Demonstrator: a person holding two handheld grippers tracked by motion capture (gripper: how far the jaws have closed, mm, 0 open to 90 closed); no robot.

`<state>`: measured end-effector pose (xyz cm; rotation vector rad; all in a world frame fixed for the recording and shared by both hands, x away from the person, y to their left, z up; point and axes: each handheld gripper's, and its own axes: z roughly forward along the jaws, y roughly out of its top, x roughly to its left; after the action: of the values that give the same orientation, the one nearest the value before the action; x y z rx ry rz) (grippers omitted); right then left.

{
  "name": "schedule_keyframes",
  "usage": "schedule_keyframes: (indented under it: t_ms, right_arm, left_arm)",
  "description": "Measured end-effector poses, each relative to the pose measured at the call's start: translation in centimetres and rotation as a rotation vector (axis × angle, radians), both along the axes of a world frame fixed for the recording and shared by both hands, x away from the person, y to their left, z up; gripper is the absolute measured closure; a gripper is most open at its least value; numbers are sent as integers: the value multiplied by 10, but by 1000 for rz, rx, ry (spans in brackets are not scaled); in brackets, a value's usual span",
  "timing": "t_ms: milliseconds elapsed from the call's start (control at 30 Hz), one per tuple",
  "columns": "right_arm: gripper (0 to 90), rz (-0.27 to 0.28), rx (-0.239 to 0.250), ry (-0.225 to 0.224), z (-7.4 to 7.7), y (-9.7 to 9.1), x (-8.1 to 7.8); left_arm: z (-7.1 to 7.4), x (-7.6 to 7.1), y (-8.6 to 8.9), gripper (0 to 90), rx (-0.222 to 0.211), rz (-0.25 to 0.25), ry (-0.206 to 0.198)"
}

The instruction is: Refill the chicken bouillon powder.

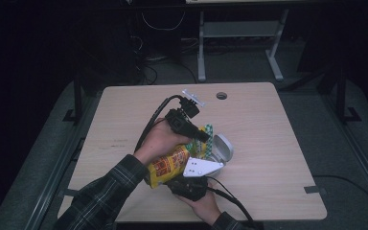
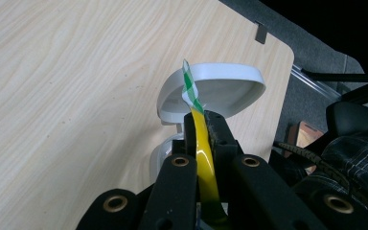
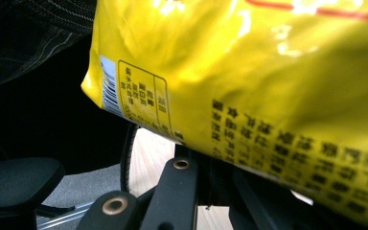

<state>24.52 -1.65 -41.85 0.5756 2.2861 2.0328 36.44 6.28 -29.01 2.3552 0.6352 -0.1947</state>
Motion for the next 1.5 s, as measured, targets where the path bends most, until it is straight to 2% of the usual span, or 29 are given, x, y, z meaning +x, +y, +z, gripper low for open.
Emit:
schedule_keyframes:
  t_ms: [1500]
  right_arm:
    - [900, -1, 8, 2, 1, 0, -1]
  left_arm:
    - [0, 0, -5, 899, 9, -4, 4]
